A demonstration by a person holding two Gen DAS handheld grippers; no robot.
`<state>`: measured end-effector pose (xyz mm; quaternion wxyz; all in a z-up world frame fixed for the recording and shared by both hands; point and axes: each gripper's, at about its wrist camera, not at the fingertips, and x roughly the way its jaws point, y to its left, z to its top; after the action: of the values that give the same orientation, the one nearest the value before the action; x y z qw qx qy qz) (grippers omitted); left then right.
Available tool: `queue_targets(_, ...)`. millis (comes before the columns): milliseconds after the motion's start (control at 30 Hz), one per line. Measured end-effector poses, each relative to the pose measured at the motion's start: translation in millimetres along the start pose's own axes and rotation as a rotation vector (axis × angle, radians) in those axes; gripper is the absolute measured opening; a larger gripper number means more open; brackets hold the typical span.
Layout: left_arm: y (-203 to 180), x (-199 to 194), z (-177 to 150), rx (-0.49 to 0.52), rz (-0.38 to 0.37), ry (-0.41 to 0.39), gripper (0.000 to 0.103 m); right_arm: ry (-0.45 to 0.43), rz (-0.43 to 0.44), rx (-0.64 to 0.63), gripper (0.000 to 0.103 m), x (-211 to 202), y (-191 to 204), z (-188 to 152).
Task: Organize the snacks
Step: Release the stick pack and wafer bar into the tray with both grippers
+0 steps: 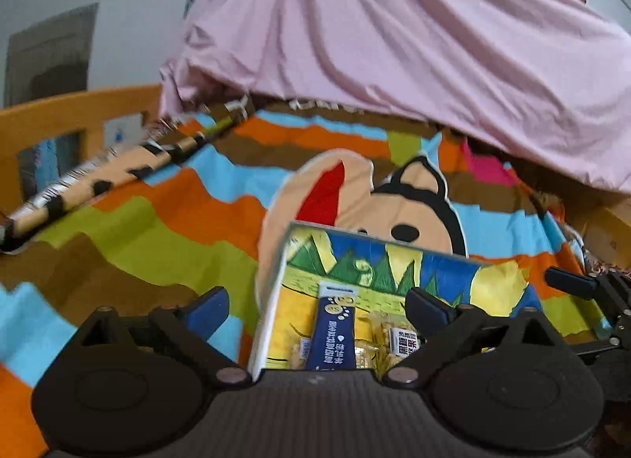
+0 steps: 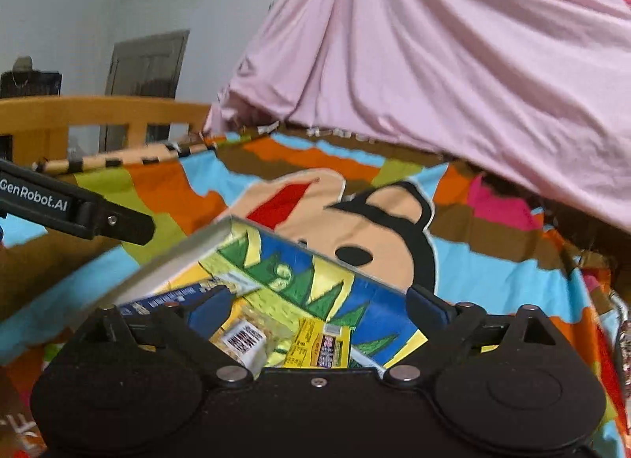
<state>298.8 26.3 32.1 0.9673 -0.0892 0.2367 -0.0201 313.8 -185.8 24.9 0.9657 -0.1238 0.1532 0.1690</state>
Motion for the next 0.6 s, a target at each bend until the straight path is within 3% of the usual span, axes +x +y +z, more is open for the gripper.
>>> queue_targets(400,-1,-103,-10,0.015,-0.010,-0.148,0.102,-0.138,-0.011,0.056,0.102,-114,11,14)
queue_targets(600,3,-149,-25,0.002,-0.018,-0.186,0.102,-0.155,-0.019,0.032,0.102,-161,24,11)
